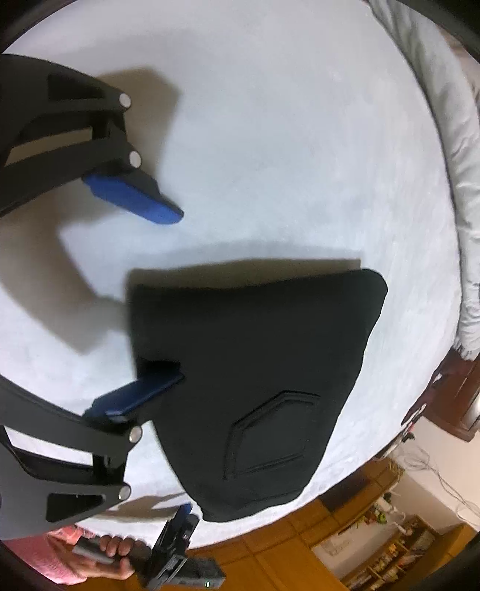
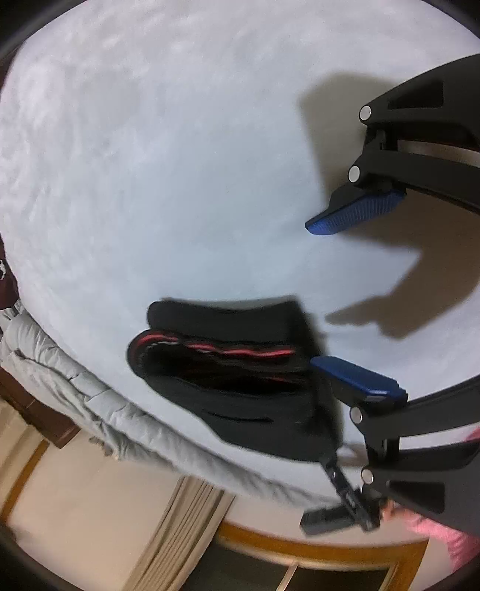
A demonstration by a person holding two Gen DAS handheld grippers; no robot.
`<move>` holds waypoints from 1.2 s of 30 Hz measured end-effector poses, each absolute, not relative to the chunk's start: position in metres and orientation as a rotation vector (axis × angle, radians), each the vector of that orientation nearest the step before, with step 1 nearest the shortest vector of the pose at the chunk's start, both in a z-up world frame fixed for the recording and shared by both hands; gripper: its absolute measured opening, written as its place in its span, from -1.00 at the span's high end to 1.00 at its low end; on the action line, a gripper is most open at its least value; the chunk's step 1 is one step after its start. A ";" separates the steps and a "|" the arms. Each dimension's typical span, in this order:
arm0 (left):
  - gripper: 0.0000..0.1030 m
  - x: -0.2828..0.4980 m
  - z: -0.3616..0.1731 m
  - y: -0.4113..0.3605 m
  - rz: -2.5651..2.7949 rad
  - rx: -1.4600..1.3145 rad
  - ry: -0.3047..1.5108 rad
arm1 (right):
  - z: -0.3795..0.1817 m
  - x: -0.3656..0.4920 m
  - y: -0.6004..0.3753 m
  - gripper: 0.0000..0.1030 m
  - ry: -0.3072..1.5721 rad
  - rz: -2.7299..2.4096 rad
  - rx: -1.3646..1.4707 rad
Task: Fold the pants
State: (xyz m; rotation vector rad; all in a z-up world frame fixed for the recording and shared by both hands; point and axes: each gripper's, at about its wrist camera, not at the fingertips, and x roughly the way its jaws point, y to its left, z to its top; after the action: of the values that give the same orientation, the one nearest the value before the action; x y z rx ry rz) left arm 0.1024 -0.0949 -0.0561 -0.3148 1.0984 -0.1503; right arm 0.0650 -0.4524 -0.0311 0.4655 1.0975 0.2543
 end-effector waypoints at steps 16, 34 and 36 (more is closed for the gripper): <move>-0.76 0.056 -0.029 -0.132 -0.025 -0.177 1.123 | -0.005 0.019 -0.373 -0.91 1.143 -0.036 0.226; -0.78 0.032 0.030 -0.140 0.010 -0.096 1.048 | 0.043 0.014 -0.333 -0.92 1.098 -0.090 0.045; -0.78 0.030 0.036 -0.141 0.009 -0.092 1.040 | 0.047 0.012 -0.330 -0.92 1.095 -0.089 0.047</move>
State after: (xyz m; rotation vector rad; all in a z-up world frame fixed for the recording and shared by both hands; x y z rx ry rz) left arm 0.0297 -0.1411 0.0356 -0.0924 1.0398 0.0095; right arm 0.0120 -0.3296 0.0475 0.0470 1.0953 -0.0892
